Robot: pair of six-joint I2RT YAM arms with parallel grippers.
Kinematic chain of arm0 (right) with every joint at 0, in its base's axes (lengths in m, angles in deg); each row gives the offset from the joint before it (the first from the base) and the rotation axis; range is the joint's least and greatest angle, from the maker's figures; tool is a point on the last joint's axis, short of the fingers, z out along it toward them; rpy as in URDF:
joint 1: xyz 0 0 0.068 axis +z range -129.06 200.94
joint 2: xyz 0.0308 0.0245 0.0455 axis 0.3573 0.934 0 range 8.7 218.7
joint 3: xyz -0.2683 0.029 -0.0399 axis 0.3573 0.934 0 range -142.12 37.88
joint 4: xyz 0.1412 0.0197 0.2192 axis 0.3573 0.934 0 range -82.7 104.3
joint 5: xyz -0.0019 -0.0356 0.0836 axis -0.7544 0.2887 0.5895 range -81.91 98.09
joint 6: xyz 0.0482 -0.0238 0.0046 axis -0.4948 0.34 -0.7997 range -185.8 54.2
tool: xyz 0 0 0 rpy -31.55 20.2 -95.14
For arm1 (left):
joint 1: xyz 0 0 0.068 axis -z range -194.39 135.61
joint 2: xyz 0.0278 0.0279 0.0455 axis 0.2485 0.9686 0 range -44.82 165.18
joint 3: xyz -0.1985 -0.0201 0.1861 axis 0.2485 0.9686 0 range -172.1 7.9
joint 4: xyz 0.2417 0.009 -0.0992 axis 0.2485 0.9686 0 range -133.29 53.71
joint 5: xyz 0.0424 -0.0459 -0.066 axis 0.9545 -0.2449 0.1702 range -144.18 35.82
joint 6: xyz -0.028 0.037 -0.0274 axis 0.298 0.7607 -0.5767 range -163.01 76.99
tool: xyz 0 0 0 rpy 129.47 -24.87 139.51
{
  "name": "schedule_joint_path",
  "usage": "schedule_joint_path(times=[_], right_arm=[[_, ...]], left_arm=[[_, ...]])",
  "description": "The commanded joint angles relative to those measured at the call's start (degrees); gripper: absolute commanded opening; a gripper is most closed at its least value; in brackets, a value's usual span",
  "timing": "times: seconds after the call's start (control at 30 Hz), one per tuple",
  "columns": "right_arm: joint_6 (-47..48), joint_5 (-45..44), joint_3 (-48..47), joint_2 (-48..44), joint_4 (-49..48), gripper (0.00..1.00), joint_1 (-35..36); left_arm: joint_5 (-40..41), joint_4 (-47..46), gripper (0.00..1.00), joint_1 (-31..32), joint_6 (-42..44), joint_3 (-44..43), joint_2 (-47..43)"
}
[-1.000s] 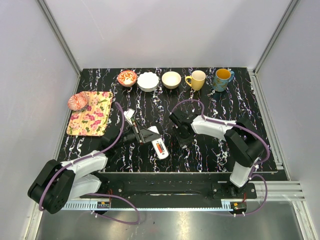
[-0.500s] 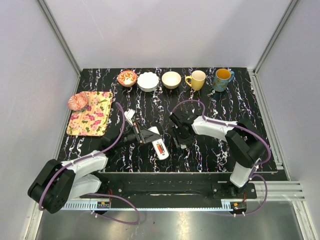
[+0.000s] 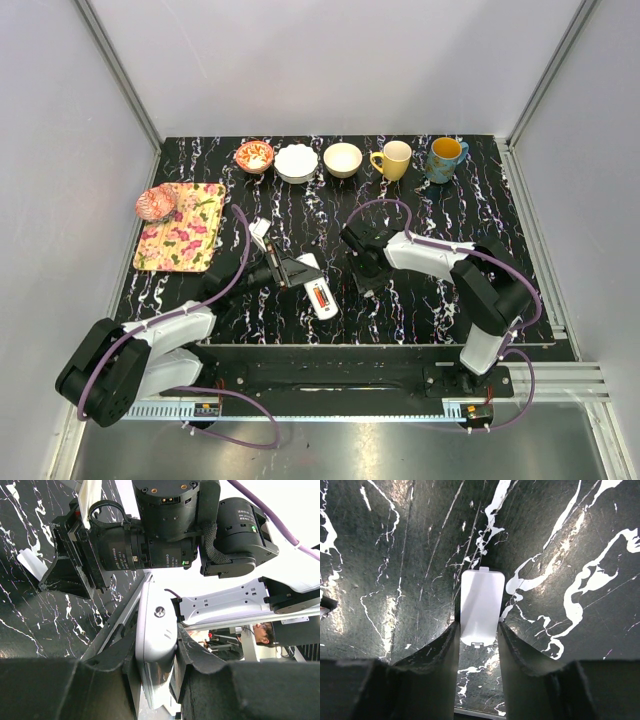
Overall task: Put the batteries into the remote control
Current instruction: Pick up the battery cover at the center of the board.
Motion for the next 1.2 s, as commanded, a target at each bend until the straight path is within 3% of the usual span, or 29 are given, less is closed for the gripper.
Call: schedule_joint_path(times=[0.0,0.2,0.3,0.53,0.7,0.87,1.17], right_arm=[[-1.9,2.0,2.9,3.8,-0.1,0.38,0.1],[-2.2,2.0,3.0,3.9,-0.1,0.17,0.0],[-2.2,1.4,3.0,3.3,0.3,0.0,0.1],[-3.6,-4.9,3.1,-4.8,4.2,0.0,0.0],[-2.9,-11.3,1.5,-19.5,10.2,0.0,0.2],[-0.8,-10.4,-5.0,-29.8,18.6,0.0,0.5],[2.4,-1.8,-19.0,-25.4,34.5,0.0,4.1]], left_arm=[[0.7,-4.9,0.0,0.2,0.3,-0.7,-0.3],[0.7,-5.3,0.0,0.2,0.0,-0.2,-0.4],[0.7,-5.4,0.0,0.2,0.0,-0.2,-0.2],[1.1,-6.2,0.0,0.2,0.0,-1.2,1.5],[2.0,-7.4,0.0,0.5,-0.1,-3.1,4.4],[3.3,-12.6,0.0,1.6,-2.3,-6.0,9.3],[11.0,-21.0,0.0,6.4,-4.0,-9.6,18.8]])
